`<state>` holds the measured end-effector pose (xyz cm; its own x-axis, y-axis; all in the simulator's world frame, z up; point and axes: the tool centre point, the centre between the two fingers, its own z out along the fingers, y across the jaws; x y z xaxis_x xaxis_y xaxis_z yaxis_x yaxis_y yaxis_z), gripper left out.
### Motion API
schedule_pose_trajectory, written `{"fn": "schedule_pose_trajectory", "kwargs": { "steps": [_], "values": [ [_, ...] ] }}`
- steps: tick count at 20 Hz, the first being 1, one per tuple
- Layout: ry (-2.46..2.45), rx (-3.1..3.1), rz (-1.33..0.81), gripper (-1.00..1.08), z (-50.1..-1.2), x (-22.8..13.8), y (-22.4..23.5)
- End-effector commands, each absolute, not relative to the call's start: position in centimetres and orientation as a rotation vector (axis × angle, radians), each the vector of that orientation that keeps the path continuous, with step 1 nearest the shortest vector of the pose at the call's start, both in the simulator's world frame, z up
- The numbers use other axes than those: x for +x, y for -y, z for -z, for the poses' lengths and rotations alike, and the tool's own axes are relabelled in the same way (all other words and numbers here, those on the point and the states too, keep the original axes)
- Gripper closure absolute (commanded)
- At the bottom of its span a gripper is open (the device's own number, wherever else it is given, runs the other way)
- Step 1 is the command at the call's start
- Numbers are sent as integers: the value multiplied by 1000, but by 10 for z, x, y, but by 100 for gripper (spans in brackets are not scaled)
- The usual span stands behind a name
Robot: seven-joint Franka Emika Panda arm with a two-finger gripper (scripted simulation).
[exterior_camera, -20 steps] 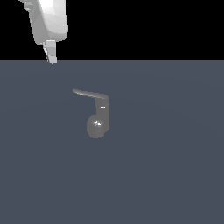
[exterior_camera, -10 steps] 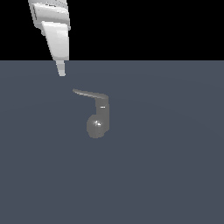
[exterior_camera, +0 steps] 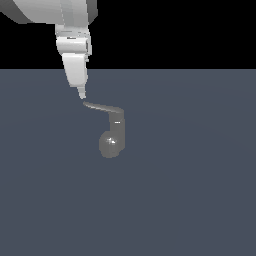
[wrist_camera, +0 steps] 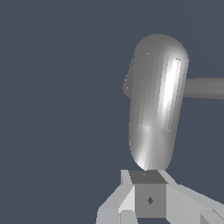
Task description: Turn on the faucet by rotating a designated handle.
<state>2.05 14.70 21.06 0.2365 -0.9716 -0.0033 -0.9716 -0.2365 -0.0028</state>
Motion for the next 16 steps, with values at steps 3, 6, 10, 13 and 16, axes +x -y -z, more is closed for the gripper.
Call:
{"fn": "schedule_pose_trajectory", "kwargs": {
  "steps": [3, 6, 10, 13, 16],
  "values": [
    [-2047, -2382, 2, 108, -194, 41, -139],
    [-2103, -2334, 2, 108, -185, 51, -134],
    [-2156, -2286, 2, 108, -176, 61, -129],
    [-2178, -2266, 2, 108, -173, 66, -126],
    [-2184, -2259, 1, 108, -173, 67, -126]
  ]
}}
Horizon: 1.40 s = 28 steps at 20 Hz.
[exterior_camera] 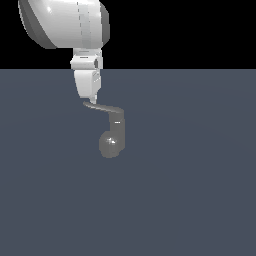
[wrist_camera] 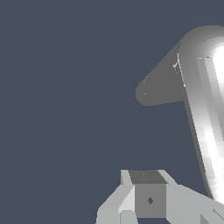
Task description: Turn on the faucet by rotating a designated handle.
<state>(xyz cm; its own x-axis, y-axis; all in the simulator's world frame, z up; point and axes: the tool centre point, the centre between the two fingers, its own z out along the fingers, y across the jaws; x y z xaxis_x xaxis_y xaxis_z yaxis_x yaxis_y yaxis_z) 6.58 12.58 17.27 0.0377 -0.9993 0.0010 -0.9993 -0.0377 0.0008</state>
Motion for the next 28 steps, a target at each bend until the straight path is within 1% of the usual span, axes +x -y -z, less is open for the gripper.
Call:
{"fn": "schedule_pose_trajectory", "kwargs": {
  "steps": [1, 5, 28],
  "values": [
    [2183, 2259, -1, 108, -173, 67, -125],
    [2182, 2259, 0, 108, -173, 67, -125],
    [2183, 2259, 0, 108, -173, -4, -135]
  ]
}}
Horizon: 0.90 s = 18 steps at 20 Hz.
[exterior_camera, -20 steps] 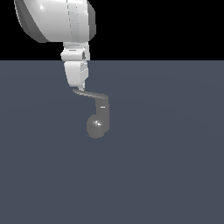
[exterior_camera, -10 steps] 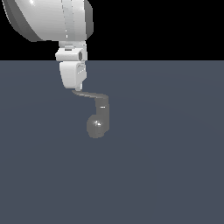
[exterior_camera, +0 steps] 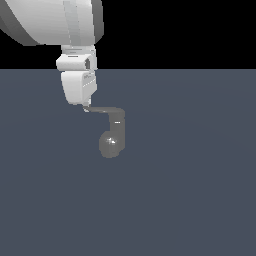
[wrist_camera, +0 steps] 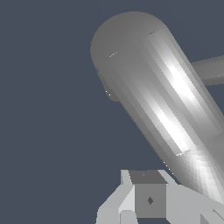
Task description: Turn on the faucet by rotating a designated handle.
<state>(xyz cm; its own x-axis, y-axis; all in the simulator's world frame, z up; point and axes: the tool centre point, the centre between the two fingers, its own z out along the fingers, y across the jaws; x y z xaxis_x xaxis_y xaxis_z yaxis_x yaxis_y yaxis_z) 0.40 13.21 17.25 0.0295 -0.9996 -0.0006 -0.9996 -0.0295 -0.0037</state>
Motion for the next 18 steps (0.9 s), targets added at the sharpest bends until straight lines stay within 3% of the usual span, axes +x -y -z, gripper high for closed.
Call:
{"fn": "schedule_pose_trajectory", "kwargs": {
  "steps": [1, 18],
  "values": [
    [-2183, -2259, 0, 108, -173, -7, -136],
    [-2185, -2256, 2, 108, -173, -41, -108]
  ]
}}
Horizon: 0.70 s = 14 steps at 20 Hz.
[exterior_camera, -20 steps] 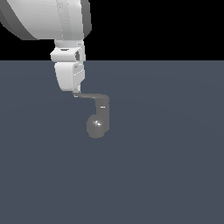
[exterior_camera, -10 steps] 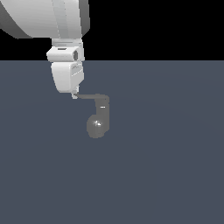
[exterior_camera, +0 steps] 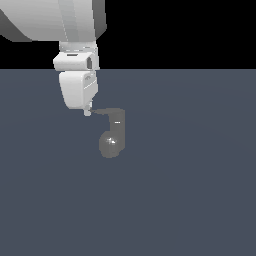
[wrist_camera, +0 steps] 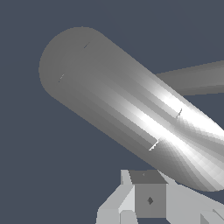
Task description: Turn on the faucet by rotating a designated handle.
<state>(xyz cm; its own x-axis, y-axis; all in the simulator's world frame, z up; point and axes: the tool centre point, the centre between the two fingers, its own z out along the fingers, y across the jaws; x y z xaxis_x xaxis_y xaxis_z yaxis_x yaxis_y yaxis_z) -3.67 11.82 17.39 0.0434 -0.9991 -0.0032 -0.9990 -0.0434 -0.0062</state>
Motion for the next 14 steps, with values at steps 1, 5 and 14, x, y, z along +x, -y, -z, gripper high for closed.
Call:
{"fn": "schedule_pose_trajectory", "kwargs": {
  "steps": [1, 5, 14],
  "values": [
    [-2185, -2256, 2, 108, -173, -44, -107],
    [-2184, -2257, 1, 108, -173, -54, -100],
    [-2171, -2264, 4, 108, -174, -68, -92]
  ]
}}
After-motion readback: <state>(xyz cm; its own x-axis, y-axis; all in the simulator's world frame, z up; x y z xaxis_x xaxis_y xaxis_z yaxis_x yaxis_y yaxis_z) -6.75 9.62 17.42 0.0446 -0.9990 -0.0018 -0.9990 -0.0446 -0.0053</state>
